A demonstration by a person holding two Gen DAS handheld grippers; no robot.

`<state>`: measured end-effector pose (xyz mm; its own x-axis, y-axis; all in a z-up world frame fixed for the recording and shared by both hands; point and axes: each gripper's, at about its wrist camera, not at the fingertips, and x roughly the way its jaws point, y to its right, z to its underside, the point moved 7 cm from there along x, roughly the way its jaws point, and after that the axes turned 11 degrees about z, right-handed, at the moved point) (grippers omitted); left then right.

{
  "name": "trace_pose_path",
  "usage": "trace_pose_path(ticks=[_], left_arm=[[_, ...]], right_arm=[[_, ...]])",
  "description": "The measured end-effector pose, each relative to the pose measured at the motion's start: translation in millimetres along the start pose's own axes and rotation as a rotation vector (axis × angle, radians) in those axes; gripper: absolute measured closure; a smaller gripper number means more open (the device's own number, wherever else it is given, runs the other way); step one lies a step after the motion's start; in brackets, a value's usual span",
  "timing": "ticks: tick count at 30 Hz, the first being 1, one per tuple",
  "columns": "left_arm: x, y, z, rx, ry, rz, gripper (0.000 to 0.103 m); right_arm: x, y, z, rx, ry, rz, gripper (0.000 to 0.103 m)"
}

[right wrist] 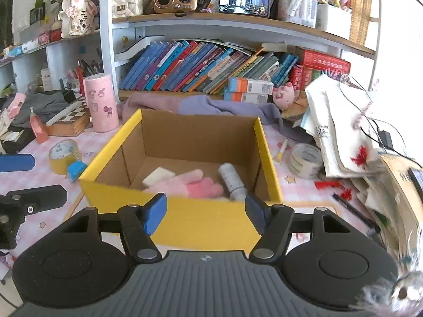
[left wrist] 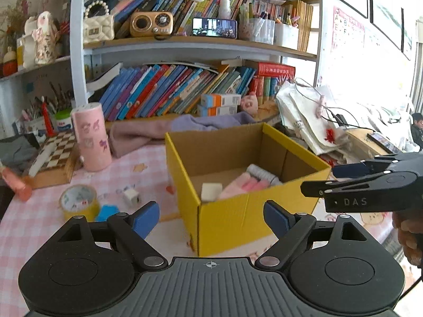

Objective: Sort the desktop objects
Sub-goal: 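Withdraw both open tools from the box back over the desk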

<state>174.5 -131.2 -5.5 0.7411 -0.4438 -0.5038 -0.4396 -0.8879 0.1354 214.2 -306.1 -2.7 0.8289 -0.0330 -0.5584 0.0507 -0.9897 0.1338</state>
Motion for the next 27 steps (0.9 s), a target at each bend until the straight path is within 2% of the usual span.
trace_pose_path(ticks=[7,17,27], left_arm=[[-20.4,-8.9,25.9,0.022,-0.042,0.037,0.015],[-48.8,-29.7,63.3,0.044,-0.113,0.057,0.015],[-69.8,-48.0,85.6,0.016,-0.146,0.083,0.015]], right_arm=[[-25.5,-24.6,33.5,0.024,-0.023,0.052,0.039],[-54.7,-62.9,77.5,0.082,-0.108,0.113,0.036],[-75.4,-93.0,101.2,0.077,-0.156,0.143,0.034]])
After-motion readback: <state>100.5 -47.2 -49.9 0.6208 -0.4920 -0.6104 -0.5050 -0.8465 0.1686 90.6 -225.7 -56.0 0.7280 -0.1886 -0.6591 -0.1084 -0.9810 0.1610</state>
